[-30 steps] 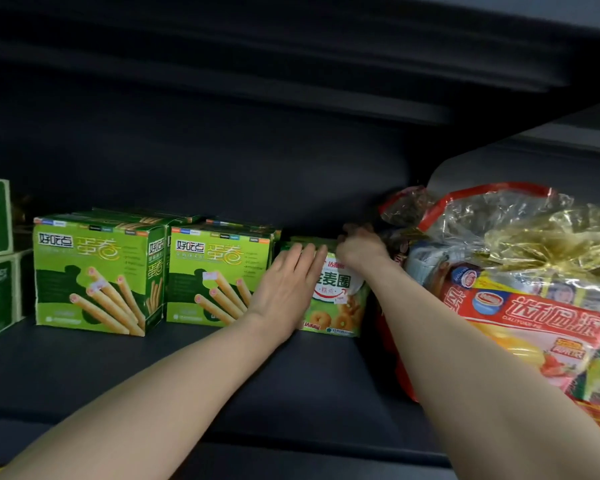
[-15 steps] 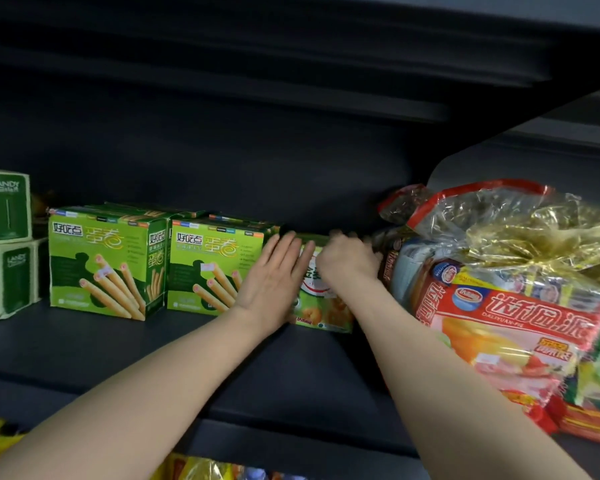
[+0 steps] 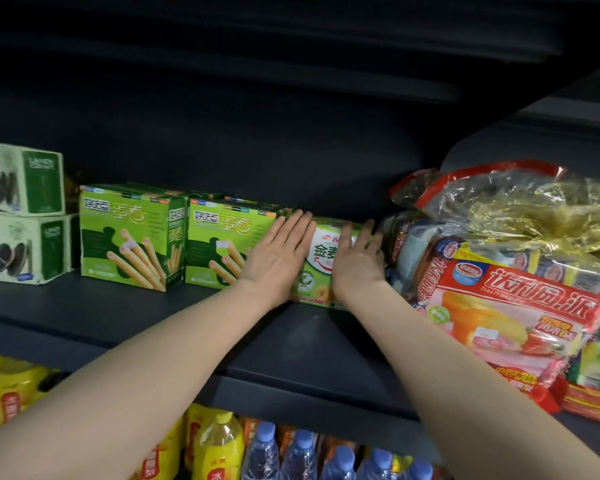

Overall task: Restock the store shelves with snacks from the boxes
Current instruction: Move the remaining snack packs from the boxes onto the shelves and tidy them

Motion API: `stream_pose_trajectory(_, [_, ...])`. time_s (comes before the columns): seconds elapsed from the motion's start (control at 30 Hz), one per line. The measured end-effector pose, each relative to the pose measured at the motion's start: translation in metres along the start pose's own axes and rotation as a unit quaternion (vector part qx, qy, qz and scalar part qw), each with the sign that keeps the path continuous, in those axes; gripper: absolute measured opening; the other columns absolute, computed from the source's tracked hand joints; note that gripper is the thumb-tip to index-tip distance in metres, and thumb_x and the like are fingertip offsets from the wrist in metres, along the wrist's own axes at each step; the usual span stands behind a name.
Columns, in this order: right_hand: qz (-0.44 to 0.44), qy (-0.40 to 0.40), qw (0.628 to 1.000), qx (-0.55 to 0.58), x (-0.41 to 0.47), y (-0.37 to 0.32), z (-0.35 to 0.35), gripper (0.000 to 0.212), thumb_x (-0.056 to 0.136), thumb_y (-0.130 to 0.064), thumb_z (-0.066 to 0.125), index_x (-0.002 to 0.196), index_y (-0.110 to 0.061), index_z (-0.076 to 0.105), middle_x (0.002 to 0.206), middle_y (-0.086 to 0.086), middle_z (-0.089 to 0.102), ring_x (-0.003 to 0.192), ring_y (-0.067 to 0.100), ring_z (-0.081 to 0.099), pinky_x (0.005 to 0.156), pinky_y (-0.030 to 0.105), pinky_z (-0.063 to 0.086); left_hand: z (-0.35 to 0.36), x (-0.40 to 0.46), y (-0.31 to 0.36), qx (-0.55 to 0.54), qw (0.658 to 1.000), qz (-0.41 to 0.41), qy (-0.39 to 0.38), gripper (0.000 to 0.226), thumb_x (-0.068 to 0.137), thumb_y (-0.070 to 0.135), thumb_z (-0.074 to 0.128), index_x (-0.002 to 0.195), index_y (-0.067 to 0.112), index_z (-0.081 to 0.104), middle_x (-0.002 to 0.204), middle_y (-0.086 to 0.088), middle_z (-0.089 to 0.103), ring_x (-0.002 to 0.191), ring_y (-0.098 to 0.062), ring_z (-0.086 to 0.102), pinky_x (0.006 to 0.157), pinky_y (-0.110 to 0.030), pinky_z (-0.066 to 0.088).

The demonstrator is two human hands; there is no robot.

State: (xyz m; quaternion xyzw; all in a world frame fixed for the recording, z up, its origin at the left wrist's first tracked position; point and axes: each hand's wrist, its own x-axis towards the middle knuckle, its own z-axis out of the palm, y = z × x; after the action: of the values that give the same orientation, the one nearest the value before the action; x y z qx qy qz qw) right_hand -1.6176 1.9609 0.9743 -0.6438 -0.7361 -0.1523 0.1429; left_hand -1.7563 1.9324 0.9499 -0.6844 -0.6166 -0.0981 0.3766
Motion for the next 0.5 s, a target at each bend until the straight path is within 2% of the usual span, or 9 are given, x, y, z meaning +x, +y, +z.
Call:
stream_pose_trajectory(0.1, [-0.010,-0.006,1.000,-0.022,-0.007,0.002,-0.015,0.071,0.102,-0.012,0.037,0.158,-0.009,-0.006,0.163,0.024,-0.010,0.150,0.047,-0.003,0.120,0.048,0.018,-0.006,-0.022,-0.025,-0.011,1.000,0.011,0.004,0.126,0.077,0.063,0.068,0.155,0.002,-0.009,0.163,-0.016,-0.015,0.151,-0.030,-0.016,0.123,-0.044,-0.007])
stream_pose_trajectory(0.17, [-0.023,0.010,0.999,-0.043,-0.016,-0.002,-0.023,0.076,0.101,-0.017,0.043,0.158,-0.014,-0.007,0.164,0.021,-0.007,0.150,0.047,-0.002,0.120,0.049,0.019,-0.011,-0.038,-0.047,-0.015,1.000,0.015,0.017,0.122,0.080,0.063,0.066,0.155,0.003,-0.009,0.163,-0.016,-0.017,0.150,-0.030,-0.019,0.123,-0.045,-0.007])
stream_pose_trajectory(0.27, [-0.055,0.095,0.993,-0.044,-0.032,-0.023,-0.032,0.083,0.098,-0.024,0.053,0.159,-0.020,-0.002,0.164,0.020,0.003,0.150,0.046,0.003,0.118,0.052,0.022,-0.017,-0.063,-0.092,-0.019,0.998,0.008,0.059,0.119,0.081,0.064,0.065,0.157,0.005,-0.004,0.164,-0.015,-0.014,0.150,-0.029,-0.017,0.123,-0.047,-0.005])
stream_pose_trajectory(0.37, [-0.115,0.166,0.979,-0.038,-0.044,-0.059,-0.032,0.082,0.094,-0.022,0.057,0.159,-0.021,0.007,0.163,0.020,0.014,0.149,0.045,0.010,0.117,0.054,0.024,-0.022,-0.089,-0.141,-0.015,0.997,-0.007,0.080,0.122,0.077,0.067,0.066,0.157,0.006,-0.002,0.164,-0.016,-0.010,0.151,-0.030,-0.013,0.123,-0.050,-0.001])
stream_pose_trajectory(0.43, [-0.157,0.201,0.966,-0.032,-0.047,-0.088,-0.028,0.079,0.093,-0.026,0.060,0.158,-0.022,0.016,0.161,0.019,0.020,0.149,0.046,0.015,0.115,0.055,0.026,-0.022,-0.103,-0.172,-0.018,0.997,-0.025,0.065,0.129,0.073,0.070,0.068,0.157,0.007,-0.007,0.164,-0.017,-0.011,0.151,-0.031,-0.013,0.123,-0.050,0.000])
stream_pose_trajectory(0.5, [-0.181,0.201,0.962,-0.036,-0.046,-0.113,-0.022,0.076,0.096,-0.041,0.057,0.158,-0.023,0.017,0.162,0.018,0.020,0.149,0.046,0.014,0.115,0.055,0.027,-0.015,-0.113,-0.197,-0.027,0.998,-0.042,0.042,0.136,0.068,0.072,0.070,0.156,0.007,-0.011,0.163,-0.018,-0.012,0.151,-0.031,-0.015,0.123,-0.050,-0.002])
